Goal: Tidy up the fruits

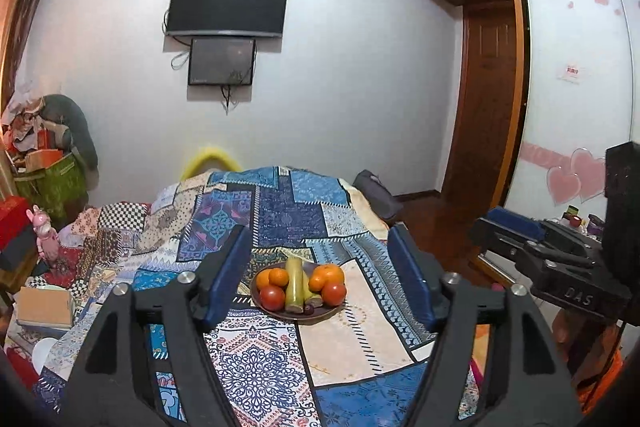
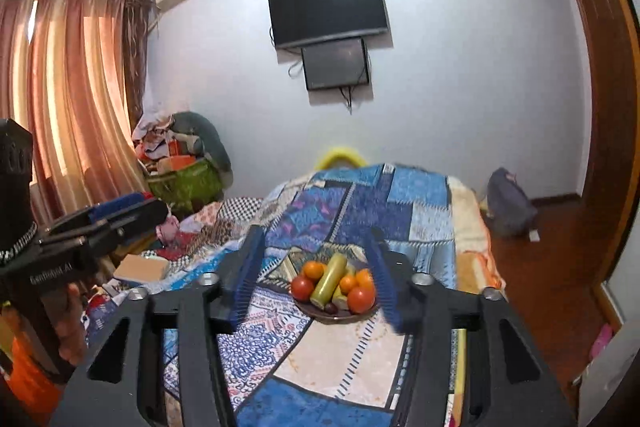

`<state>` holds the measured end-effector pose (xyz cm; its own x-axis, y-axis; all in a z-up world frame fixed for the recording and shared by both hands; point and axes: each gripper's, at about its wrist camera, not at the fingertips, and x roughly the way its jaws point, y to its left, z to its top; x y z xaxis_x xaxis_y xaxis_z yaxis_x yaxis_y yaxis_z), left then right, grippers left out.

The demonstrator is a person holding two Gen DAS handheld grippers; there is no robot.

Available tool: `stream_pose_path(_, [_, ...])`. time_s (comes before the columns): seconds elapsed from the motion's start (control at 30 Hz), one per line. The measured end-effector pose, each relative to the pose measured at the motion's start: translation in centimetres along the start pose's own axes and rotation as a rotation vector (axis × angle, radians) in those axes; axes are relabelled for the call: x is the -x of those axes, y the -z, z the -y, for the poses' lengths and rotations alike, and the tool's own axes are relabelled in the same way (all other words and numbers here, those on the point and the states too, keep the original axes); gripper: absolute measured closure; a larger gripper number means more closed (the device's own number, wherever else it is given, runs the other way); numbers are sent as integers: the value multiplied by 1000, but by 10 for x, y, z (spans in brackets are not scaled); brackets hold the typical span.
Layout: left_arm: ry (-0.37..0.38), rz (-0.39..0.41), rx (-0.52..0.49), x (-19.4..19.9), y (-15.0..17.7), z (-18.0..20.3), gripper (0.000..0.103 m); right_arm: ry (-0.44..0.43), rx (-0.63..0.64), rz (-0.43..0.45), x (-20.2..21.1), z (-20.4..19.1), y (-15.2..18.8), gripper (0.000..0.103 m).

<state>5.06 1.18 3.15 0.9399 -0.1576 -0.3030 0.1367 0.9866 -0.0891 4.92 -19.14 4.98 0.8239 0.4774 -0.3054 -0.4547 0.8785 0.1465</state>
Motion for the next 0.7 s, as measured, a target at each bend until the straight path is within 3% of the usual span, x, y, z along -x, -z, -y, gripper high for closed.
stream_pose_path(0.07, [-6, 24, 7, 9, 1, 2, 14, 9, 6, 13, 4, -3, -1, 40])
stream_pose_path(0.13, [-22, 50, 10, 19, 2, 3, 9, 27, 16, 35, 10, -8, -2, 29])
stream_pose_path(0.27, [-34, 72, -1, 29, 3, 6, 2, 48, 23, 59, 15, -12, -1, 19])
stream_pose_path(0.5, [-50, 85, -21, 39, 5, 12, 0, 92, 42, 95, 18, -19, -1, 3])
stream_pose_path(0.7, [-58, 89, -29, 42, 5, 16, 0, 109, 50, 113, 25, -22, -1, 0])
